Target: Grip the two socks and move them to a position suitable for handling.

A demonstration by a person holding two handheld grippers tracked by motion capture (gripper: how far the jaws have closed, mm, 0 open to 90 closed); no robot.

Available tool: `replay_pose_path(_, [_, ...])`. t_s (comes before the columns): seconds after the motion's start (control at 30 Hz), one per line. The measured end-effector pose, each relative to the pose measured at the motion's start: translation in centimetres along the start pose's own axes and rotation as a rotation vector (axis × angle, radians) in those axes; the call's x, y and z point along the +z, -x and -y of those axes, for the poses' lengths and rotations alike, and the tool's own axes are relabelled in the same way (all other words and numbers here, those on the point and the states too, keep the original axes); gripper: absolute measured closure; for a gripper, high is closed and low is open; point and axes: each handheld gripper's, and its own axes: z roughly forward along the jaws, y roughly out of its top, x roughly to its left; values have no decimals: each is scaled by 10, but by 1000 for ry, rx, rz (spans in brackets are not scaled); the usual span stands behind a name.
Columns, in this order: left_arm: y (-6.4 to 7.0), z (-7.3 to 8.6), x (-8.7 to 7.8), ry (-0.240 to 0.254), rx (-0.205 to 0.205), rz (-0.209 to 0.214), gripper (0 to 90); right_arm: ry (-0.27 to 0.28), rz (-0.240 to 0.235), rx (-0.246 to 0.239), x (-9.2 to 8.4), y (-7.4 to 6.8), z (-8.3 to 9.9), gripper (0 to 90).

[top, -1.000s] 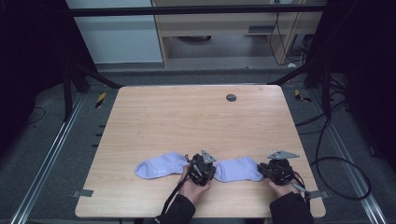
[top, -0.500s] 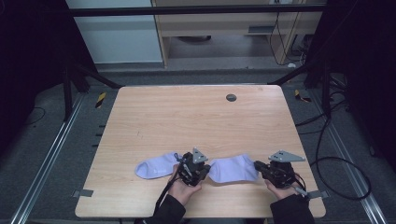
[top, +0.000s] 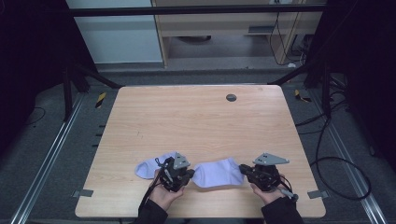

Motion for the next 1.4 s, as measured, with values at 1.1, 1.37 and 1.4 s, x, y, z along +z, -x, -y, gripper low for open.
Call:
replay_pose_path(1.1, [-44, 18, -36, 97, -83, -76, 622, 63, 33, -3, 13, -10, -13, 607])
replay_pose_path(1.37, [-69, 29, -57, 132, -112, -121, 554, 92, 9, -1, 20, -22, -31, 556])
replay_pose_path(1.4, [-69, 29, -57, 132, -112, -121, 549, 92, 9, -1, 20, -22, -31, 556])
